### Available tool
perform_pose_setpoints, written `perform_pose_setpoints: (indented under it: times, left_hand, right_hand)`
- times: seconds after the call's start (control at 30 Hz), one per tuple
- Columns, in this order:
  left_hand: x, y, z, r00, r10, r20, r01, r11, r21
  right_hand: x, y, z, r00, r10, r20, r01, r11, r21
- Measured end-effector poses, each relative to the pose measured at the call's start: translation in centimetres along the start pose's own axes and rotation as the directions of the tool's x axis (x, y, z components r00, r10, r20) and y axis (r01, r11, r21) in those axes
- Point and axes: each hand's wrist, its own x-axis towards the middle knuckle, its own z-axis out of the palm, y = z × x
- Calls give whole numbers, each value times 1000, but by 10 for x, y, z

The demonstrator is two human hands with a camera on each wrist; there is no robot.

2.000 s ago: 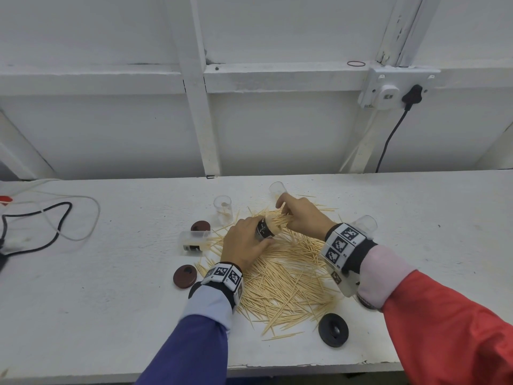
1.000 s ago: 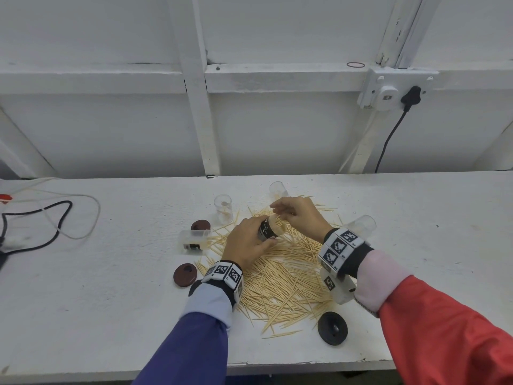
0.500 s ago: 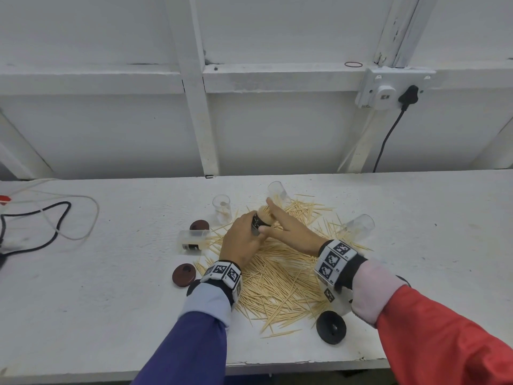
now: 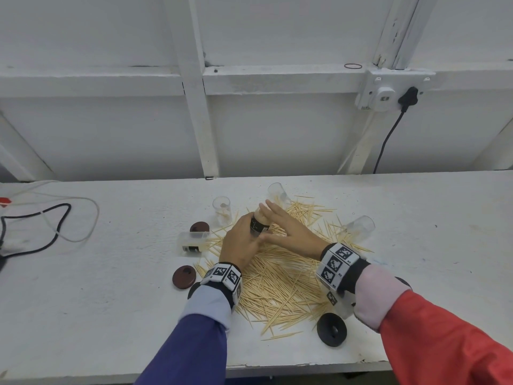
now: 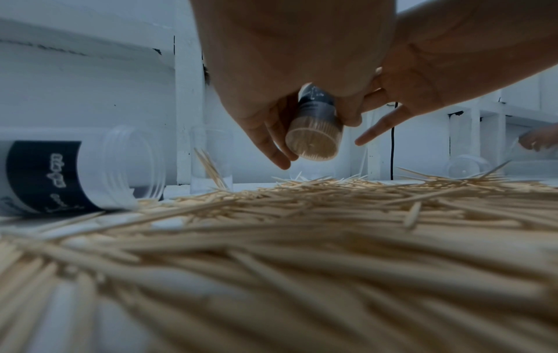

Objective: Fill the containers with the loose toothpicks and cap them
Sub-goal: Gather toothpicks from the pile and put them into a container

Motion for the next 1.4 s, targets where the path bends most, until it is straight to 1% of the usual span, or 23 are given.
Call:
perform_pose_setpoints:
  times: [0.1, 0.2, 0.27, 0.33, 0.37, 0.4, 0.47, 0.5, 0.57, 0.73, 0.87, 0.93, 0.97, 1.07, 1.1, 1.17, 1.27, 1.33, 1.4]
  left_hand:
    - [0, -2, 1, 1000, 3, 14, -3, 1000, -1]
    - [1, 0, 2, 999, 8, 43, -8, 1000, -2]
    - [1, 1, 2, 997, 29, 69, -31, 999, 30]
    - [1, -1, 2, 995, 46, 86, -54, 994, 95]
    - [1, -2, 1, 995, 51, 89, -62, 991, 118]
    - [1, -3, 1, 995, 52, 91, -63, 990, 124]
    - [2, -5, 2, 994, 51, 97, -62, 991, 122]
    - [1, -5, 3, 993, 54, 101, -67, 989, 129]
    - [1, -5, 3, 993, 60, 105, -74, 987, 141]
    - [3, -4, 4, 993, 41, 108, -56, 988, 142]
    - [3, -7, 4, 995, 65, 70, -73, 990, 122]
    - [3, -7, 3, 996, 79, 34, -82, 991, 107]
    - [2, -6, 3, 996, 89, 19, -91, 990, 108]
    - [2, -5, 3, 992, 127, -10, -125, 984, 126]
    - [2, -5, 2, 991, 136, -10, -133, 982, 137]
    - [2, -5, 1, 990, 139, -4, -137, 978, 158]
    - [2, -6, 1, 987, 161, 2, -159, 973, 170]
    - [3, -6, 1, 986, 167, -8, -164, 973, 160]
    - [3, -5, 1, 984, 176, -29, -169, 972, 165]
  right_hand:
    - [2, 1, 0, 992, 41, -118, -29, 994, 103]
    - [8, 2, -5, 978, 116, -171, -86, 981, 176]
    - [11, 2, -9, 959, 175, -221, -138, 975, 173]
    - [12, 3, -11, 938, 204, -280, -184, 978, 97]
    - [13, 4, -11, 935, 205, -289, -194, 979, 66]
    - [12, 5, -11, 938, 210, -276, -197, 978, 73]
    - [11, 5, -11, 946, 226, -234, -198, 970, 139]
    - [10, 5, -11, 944, 228, -241, -199, 970, 136]
    - [8, 5, -10, 939, 224, -262, -204, 974, 102]
    - [7, 4, -8, 952, 192, -240, -173, 980, 96]
    - [8, 0, -6, 957, 174, -234, -136, 976, 169]
    - [7, -1, -5, 960, 161, -227, -126, 979, 160]
    - [7, -2, -5, 959, 152, -240, -123, 984, 131]
    - [7, -5, -2, 939, 87, -333, -84, 996, 24]
    - [7, -6, -1, 936, 69, -344, -68, 998, 15]
    - [7, -6, -1, 941, 62, -333, -49, 998, 49]
    - [6, -4, -1, 940, 30, -340, -14, 999, 49]
    - [5, -4, -1, 950, 6, -313, 11, 999, 53]
    - [3, -4, 0, 954, 9, -300, 18, 996, 87]
